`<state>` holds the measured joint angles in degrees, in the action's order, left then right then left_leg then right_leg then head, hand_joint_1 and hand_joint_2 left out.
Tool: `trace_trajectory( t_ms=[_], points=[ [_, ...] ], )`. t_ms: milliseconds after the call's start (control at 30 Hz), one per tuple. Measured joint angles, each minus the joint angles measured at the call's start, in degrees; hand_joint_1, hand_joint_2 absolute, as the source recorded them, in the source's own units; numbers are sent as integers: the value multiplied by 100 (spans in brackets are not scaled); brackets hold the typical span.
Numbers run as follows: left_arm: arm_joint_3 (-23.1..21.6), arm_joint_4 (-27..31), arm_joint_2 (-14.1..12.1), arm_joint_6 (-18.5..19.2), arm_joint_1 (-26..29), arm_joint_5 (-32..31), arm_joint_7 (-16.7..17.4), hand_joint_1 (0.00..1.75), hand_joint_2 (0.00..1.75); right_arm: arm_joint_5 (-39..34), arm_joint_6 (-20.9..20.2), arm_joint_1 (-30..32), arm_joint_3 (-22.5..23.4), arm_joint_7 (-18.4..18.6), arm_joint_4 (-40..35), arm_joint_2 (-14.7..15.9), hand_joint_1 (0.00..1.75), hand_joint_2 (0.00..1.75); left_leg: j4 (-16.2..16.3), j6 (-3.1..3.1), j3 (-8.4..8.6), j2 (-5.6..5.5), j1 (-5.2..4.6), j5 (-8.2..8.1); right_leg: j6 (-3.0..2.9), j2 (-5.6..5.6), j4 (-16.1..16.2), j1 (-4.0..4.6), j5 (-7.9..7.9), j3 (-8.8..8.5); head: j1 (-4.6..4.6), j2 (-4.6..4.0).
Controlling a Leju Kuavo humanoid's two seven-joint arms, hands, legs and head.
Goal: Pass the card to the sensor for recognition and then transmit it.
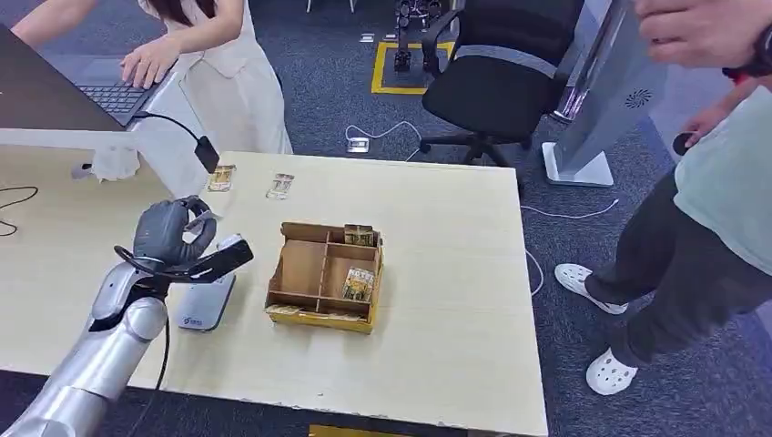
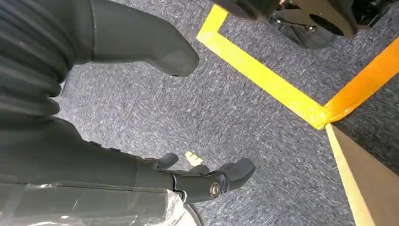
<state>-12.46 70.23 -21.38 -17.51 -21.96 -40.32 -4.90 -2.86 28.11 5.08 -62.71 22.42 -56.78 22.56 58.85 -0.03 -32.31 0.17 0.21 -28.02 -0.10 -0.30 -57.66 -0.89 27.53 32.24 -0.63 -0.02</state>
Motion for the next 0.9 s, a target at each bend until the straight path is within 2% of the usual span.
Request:
trace_trajectory(
  t_ms=[200, 567, 900],
  points=[
    [4, 33, 92, -286, -208, 15, -44, 175, 175, 46, -44, 1, 9, -70, 9, -2, 0, 175, 2, 0, -5, 0, 0, 0, 0, 0, 0, 0, 0, 5, 0, 0],
    [13, 77, 146, -507, -399, 79, -98, 175, 175, 42, -59, 2, 31, -173, 61, -20, 0, 175, 2, 0, -7, 0, 0, 0, 1, 0, 0, 0, 0, 6, 0, 0],
    [18, 83, 144, -505, -467, 94, -98, 175, 175, 42, -74, 1, 41, -218, 105, -42, 0, 175, 3, 0, -7, 0, 0, 0, 1, 1, 0, 0, -1, 6, 0, 0]
  ],
)
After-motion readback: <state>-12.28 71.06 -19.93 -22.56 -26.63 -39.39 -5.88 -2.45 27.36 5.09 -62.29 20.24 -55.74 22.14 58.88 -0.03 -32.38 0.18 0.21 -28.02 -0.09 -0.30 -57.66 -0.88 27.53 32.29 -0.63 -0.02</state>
